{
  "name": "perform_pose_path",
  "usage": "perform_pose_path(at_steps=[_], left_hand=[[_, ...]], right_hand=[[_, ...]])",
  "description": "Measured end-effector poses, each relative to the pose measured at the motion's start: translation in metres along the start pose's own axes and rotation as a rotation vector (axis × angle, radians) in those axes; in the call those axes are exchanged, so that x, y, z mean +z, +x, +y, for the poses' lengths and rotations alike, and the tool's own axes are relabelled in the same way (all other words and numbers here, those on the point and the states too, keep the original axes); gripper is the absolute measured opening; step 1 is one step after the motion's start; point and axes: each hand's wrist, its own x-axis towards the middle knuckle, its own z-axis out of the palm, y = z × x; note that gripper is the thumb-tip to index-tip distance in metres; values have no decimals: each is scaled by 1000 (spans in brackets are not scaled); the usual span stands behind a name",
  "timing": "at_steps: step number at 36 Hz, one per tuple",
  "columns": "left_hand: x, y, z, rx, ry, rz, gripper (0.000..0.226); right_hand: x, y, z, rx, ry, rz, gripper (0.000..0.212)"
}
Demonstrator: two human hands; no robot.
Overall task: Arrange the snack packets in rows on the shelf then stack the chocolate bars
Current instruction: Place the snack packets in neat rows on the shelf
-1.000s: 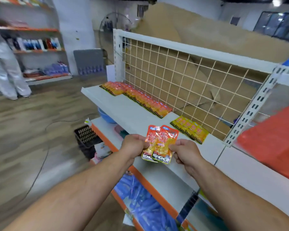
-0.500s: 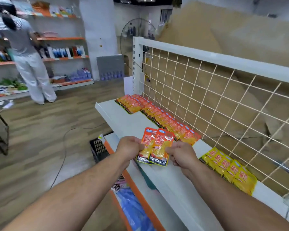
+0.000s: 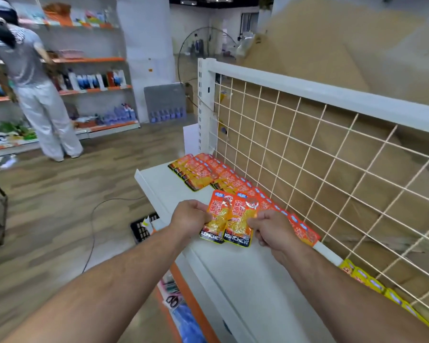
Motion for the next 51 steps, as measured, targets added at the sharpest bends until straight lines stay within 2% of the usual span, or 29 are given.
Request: perform_pose_path(at_steps=[9,16,19,24,27,30,33,34,42,51], left_hand=[[-8,69,6,57,66,-65,20],[-14,143,14,131,119,-213,26],[-20,176,15,167,191,-274,31],[-30,221,17,202,301,-349,23],[-34,238,21,279,435,-403,7],[-36,252,22,347,509,-434,17],[-36,261,24,386,587,-477,7],[-36,264,24,397,610,-483,5],[-34,279,17,544,820,-462,28],[-37,283,18,675,931,-427,15]], right_hand=[[23,45,-9,16,-45,101,34],[55,90,-23,72,37,266,34],[73,104,-29,85,-9,323,33],[101,121,-39,111,-37,401,34],[114,127,-40,122,-13,471,34],[125,126,-39,142,16,519,33],[133,126,-39,153,47,564,31],[135,126,-40,159,55,580,30],[151,129,-41,193,104,654,28],[159,131,-45,244,42,669,28]])
